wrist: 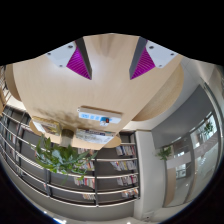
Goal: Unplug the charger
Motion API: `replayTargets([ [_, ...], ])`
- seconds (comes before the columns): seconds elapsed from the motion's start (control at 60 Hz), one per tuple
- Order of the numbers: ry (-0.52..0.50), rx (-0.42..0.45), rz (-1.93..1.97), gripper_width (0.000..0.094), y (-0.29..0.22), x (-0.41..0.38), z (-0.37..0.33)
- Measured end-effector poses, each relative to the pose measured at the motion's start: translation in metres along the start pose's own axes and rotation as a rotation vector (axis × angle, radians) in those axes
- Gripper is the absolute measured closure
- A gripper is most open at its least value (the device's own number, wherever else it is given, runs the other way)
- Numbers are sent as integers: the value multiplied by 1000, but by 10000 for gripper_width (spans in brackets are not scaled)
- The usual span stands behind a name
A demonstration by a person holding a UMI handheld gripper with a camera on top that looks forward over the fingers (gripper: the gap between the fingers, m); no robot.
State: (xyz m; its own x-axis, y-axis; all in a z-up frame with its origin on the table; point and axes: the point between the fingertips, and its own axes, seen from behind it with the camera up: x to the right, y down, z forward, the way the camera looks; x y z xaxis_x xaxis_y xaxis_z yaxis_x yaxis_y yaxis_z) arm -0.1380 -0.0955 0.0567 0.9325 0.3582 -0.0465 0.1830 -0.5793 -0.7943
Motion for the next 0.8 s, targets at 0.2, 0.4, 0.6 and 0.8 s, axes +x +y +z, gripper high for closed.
replayTargets([
  [0.2,102,4,88,196,-63,2,104],
  [0.4,190,26,122,234,-118,28,180],
  [0.6,232,7,138,575,-129,42,219],
  [0.8,230,-18,144,793,-128,40,221],
])
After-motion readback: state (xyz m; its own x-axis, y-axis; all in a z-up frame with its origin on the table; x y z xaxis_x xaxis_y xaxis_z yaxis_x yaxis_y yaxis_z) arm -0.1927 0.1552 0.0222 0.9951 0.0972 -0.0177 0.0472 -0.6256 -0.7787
